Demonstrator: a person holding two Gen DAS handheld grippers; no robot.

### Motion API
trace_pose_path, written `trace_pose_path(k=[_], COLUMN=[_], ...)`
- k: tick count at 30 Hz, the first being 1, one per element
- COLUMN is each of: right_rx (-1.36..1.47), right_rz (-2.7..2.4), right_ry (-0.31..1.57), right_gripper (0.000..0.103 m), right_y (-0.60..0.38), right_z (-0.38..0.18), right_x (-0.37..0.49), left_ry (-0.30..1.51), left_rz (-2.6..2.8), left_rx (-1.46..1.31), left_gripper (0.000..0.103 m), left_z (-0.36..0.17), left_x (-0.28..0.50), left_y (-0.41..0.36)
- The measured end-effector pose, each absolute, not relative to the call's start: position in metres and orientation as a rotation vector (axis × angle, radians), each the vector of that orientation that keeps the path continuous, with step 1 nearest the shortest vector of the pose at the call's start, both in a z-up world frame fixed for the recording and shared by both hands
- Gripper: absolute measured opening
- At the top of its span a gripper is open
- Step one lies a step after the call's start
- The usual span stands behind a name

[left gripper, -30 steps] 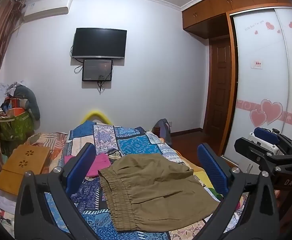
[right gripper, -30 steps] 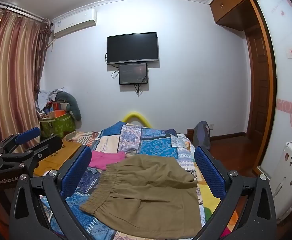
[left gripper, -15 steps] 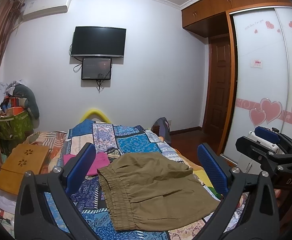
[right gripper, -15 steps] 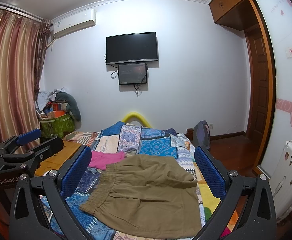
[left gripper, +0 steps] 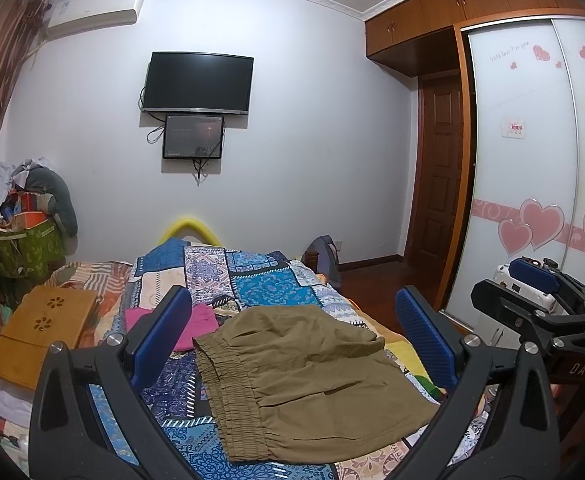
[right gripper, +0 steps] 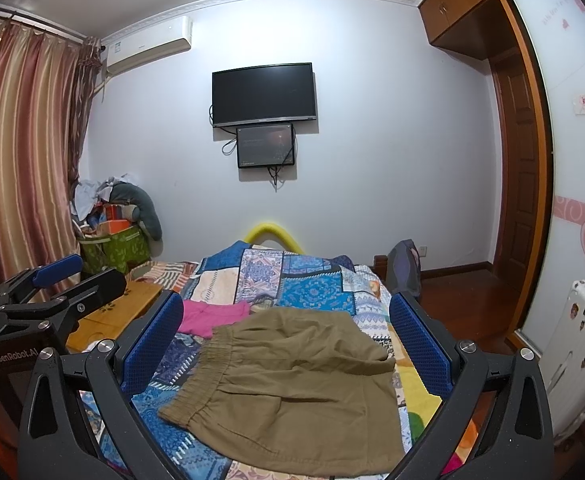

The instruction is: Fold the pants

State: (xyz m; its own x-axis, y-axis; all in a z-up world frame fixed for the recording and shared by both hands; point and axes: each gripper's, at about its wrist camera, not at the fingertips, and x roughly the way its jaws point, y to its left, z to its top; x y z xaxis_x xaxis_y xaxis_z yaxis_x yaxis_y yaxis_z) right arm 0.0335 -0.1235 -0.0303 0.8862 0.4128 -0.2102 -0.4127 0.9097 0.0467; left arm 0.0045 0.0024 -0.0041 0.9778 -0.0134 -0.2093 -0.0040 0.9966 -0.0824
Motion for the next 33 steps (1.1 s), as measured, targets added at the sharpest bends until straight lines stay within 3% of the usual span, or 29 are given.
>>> trace_pose_path(k=[17, 33], right_rx=[-0.011, -0.07], right_rz=[0.412, 0.286], right_ry=[0.259, 0.536], right_gripper=[0.103, 0.103], right_y=[-0.127, -0.167], right_z=[-0.043, -0.135], right_x=[0.051, 0.166], left_ry=[0.254, 0.671], left_rz=[0.015, 0.096], left_rx=[-0.059, -0.048], left_gripper=[0.103, 0.103], left_z=[-0.019, -0.14], left_x=[0.031, 0.177], left_y=[0.004, 0.063])
